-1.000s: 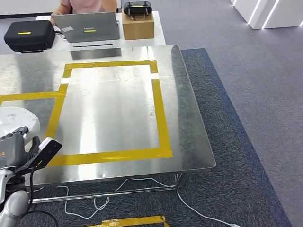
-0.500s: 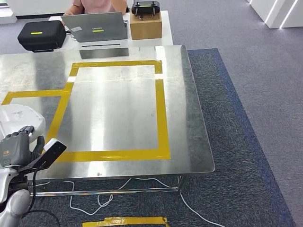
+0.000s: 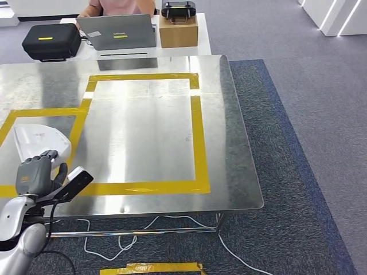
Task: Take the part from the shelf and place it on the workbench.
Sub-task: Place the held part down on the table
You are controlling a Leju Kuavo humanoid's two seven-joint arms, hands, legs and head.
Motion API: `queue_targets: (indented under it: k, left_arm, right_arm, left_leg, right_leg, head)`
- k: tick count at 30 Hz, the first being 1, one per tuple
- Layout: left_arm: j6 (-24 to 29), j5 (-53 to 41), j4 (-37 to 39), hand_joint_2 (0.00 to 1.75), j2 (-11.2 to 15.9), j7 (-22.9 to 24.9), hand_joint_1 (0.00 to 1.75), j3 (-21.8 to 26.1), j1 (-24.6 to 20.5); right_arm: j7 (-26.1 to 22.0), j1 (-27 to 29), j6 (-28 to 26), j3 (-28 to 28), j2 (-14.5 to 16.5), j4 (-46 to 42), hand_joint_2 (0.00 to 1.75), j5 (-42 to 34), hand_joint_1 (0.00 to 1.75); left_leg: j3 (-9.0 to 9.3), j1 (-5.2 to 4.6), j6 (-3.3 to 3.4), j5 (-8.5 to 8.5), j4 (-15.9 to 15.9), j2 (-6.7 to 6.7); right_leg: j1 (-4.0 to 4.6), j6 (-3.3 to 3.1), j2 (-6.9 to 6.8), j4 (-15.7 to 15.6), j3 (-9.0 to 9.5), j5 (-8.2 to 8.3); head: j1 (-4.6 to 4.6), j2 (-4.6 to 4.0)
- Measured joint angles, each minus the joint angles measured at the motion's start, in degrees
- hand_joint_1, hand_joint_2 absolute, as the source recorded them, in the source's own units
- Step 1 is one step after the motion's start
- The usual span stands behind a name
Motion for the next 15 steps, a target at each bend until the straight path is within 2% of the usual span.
queue_targets:
  k: [15]
  left_arm:
    - [-1.7, 2.3, 8.1, 1.75, -0.8, -4.0, 1.75, -6.8, -6.7]
  right_arm:
    - [0.7, 0.4, 0.1, -1.2, 0.0, -0.5, 0.0, -2.2, 0.0]
  left_leg:
    - [0.01, -0.16, 0.03, -0.01, 0.0, 0.03]
  right_leg:
    - [-0.15, 0.07, 0.03, -0.1, 0.0, 0.04]
  head:
    - [-0.01, 0.0]
